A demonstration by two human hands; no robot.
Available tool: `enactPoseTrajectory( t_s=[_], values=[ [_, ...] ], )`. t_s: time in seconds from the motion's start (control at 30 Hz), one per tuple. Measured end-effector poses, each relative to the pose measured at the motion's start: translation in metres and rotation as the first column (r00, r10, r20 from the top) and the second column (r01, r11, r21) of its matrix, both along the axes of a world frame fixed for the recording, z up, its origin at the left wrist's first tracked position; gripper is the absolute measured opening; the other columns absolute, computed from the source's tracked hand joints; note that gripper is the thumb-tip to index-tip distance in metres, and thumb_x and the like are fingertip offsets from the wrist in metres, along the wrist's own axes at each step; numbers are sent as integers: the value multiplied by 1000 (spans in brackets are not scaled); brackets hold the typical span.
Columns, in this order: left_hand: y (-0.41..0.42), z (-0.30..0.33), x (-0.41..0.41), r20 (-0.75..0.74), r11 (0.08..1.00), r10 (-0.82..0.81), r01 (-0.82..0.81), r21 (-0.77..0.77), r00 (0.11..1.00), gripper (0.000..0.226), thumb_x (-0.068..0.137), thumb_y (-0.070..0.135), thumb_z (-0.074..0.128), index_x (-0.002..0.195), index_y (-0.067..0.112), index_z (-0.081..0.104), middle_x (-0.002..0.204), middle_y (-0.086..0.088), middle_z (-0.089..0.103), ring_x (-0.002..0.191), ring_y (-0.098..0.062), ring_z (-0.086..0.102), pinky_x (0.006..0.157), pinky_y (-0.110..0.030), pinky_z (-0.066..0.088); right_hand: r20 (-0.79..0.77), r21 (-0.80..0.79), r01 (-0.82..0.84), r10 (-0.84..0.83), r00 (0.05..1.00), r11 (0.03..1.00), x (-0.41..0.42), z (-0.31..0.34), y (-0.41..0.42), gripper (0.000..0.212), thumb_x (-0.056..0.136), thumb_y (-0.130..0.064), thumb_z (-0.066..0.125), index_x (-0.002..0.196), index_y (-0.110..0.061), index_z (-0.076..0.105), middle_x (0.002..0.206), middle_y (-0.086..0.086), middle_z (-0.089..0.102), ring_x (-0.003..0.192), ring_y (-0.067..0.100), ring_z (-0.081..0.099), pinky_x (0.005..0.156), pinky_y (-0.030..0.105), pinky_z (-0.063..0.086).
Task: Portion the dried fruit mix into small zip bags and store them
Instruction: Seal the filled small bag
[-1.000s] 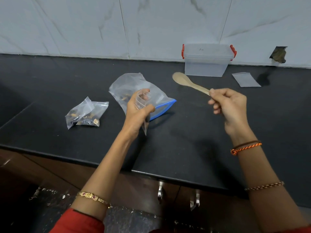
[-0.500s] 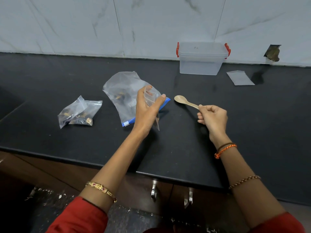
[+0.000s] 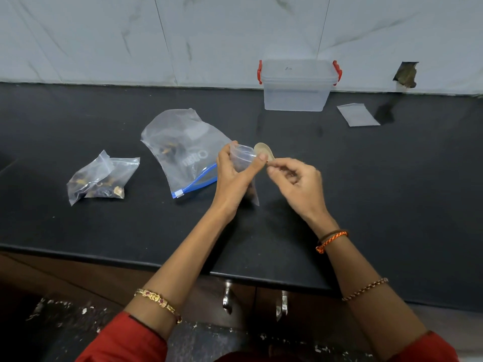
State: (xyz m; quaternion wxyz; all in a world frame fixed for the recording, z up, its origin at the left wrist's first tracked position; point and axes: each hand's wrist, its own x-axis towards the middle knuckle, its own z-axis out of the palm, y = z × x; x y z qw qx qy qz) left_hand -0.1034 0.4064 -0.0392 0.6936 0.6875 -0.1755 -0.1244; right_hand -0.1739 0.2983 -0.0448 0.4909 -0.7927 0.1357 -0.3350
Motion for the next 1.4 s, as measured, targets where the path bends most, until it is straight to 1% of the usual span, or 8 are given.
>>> enactPoseTrajectory(
  t_s=[0.13, 0.23, 0.33, 0.6, 0.8, 1.13, 1.27, 1.4],
  values=[
    [-8, -1, -6, -39, 999, -2, 4, 40, 999, 91, 58, 85, 45, 124, 22, 40, 132, -5, 46, 127, -25, 43, 106, -50, 38, -32, 150, -199, 206, 978, 968, 2, -1, 2, 15, 80, -9, 70, 81, -24, 66, 75, -10, 65, 66, -5, 60, 65, 10, 50],
    [-12, -1, -4, -81, 999, -29, 30, 12, 996, 54, 82, 69, 35, 107, 23, 47, 113, -10, 57, 100, -29, 57, 82, -42, 52, -33, 142, -154, 160, 987, 978, 3, -5, -3, 14, 82, -11, 68, 76, -24, 66, 71, -8, 66, 64, -1, 62, 64, 13, 50],
    [-8, -1, -1, -6, 1000, 6, -6, 5, 1000, 18, 98, 32, 40, 89, 22, 53, 85, 0, 58, 71, -11, 54, 61, -22, 45, -12, 194, -97, 102, 995, 976, 4, -6, -6, 21, 86, -9, 62, 70, -23, 64, 68, -4, 66, 66, 7, 63, 65, 21, 51],
    [-14, -7, 7, 225, 993, 71, -90, 78, 972, 13, 95, 18, 50, 83, 20, 56, 77, 4, 62, 78, -17, 61, 75, -40, 53, -22, 299, -67, 77, 997, 952, 2, -4, -8, 19, 87, -3, 56, 70, -10, 58, 60, 2, 56, 49, 3, 53, 52, 16, 45],
    [-14, -14, 4, 307, 996, 42, -64, 61, 951, 12, 88, 24, 55, 80, 32, 56, 70, 7, 61, 65, -27, 57, 64, -43, 50, 67, 518, -148, 132, 989, 842, 2, -3, -12, 10, 89, -7, 58, 91, -1, 66, 72, 2, 67, 62, 7, 66, 53, 18, 51],
    [-6, -10, -1, 230, 1000, 8, -14, 26, 973, 13, 75, 39, 62, 78, 27, 67, 83, -29, 63, 78, -48, 59, 73, -56, 50, 99, 459, -173, 144, 985, 871, -2, -2, -13, 10, 84, 0, 62, 82, -9, 66, 64, -9, 71, 64, 3, 68, 57, 15, 52],
    [-5, -9, -2, 218, 999, -34, 29, 28, 975, 12, 78, 33, 61, 80, 23, 66, 85, -29, 63, 75, -39, 59, 74, -56, 50, 96, 405, -196, 171, 981, 893, -2, -2, -12, 15, 83, 2, 63, 80, -13, 67, 67, -11, 71, 67, 4, 68, 61, 16, 54],
    [-4, -10, -2, 210, 999, -51, 53, 0, 976, 15, 77, 34, 63, 83, 21, 68, 85, -25, 65, 82, -49, 58, 74, -56, 51, 66, 350, -162, 149, 987, 923, -1, -2, -11, 18, 84, 1, 62, 78, -16, 66, 65, -12, 69, 66, 1, 66, 60, 15, 52]
  ],
)
